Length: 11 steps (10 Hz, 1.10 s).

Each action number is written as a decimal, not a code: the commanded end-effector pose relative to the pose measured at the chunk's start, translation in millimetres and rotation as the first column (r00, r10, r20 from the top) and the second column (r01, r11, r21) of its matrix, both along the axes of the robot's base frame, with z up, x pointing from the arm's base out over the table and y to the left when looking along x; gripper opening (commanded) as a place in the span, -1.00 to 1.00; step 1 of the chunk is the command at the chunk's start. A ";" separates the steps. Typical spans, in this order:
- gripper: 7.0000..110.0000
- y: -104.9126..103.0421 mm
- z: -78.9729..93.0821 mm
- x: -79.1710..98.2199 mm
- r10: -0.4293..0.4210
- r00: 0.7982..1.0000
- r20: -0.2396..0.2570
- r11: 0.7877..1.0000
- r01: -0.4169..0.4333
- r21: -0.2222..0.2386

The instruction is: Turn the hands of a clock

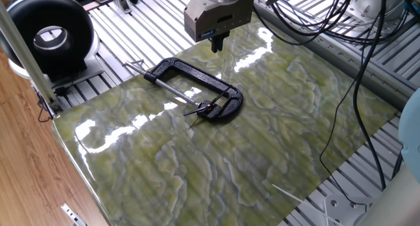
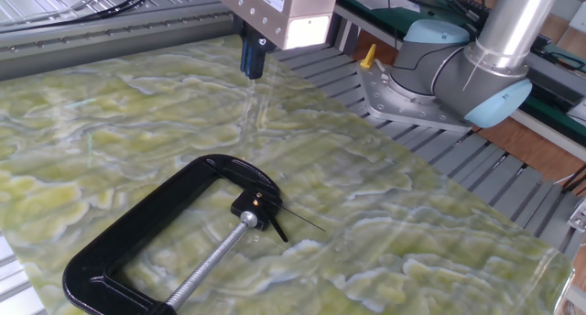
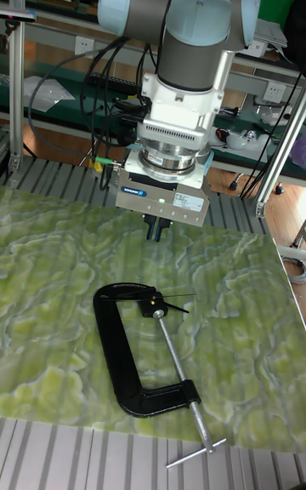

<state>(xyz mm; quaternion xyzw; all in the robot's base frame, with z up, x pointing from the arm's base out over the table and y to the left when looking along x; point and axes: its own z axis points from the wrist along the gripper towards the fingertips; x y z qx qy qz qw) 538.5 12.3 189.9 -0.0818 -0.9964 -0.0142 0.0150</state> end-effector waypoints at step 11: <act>-1.00 3.3 -1.2 0.5 0.008 1.000 0.001 1.000 -0.008 0.013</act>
